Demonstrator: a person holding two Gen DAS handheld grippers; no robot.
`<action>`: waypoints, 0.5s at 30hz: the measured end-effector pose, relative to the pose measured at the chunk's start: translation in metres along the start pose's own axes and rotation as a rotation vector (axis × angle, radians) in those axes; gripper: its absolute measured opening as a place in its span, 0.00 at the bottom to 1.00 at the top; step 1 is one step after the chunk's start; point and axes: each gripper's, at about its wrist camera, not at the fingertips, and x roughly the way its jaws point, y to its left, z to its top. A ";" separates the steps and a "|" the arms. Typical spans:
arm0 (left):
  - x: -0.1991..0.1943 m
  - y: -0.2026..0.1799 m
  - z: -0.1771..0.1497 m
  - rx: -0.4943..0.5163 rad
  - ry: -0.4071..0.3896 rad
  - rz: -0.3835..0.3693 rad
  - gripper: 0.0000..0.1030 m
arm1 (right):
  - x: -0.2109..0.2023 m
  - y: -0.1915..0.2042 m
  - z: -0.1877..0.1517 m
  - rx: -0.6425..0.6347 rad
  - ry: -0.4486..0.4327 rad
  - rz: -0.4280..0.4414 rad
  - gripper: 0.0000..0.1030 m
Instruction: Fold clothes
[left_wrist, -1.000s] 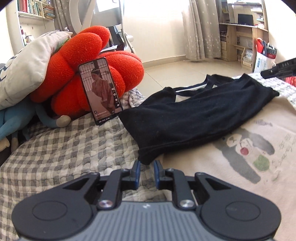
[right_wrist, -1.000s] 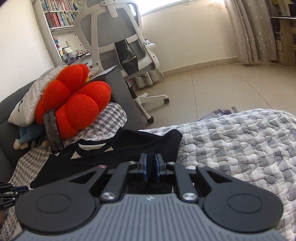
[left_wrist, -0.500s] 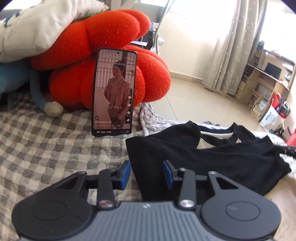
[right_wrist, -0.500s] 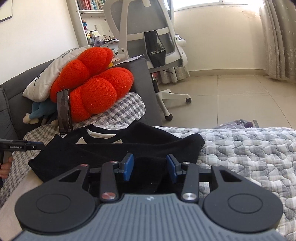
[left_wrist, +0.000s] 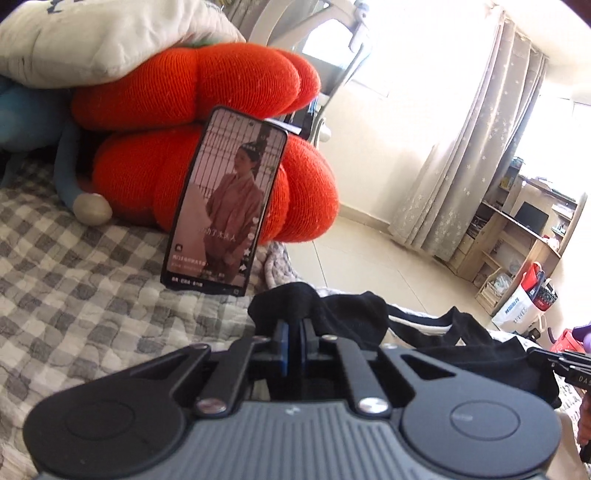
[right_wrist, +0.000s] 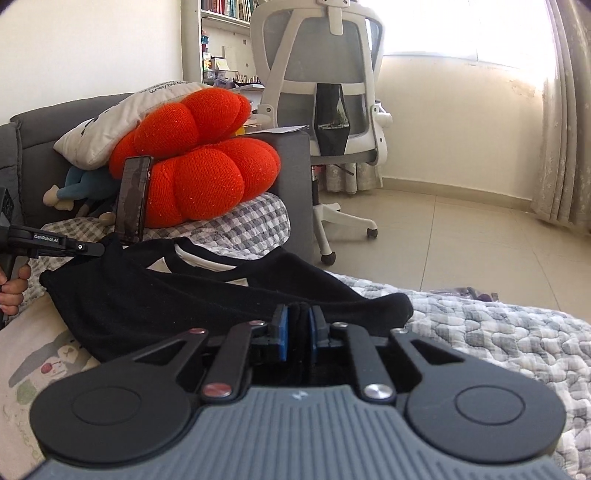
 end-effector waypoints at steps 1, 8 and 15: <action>-0.002 0.000 -0.001 0.004 -0.019 0.004 0.05 | -0.001 0.000 0.002 -0.006 -0.013 -0.020 0.12; 0.006 -0.006 -0.002 0.085 0.026 0.076 0.16 | 0.024 -0.004 0.004 -0.028 0.072 -0.092 0.13; -0.018 -0.019 -0.002 0.180 0.001 0.127 0.26 | 0.004 -0.017 0.005 0.060 0.040 -0.131 0.38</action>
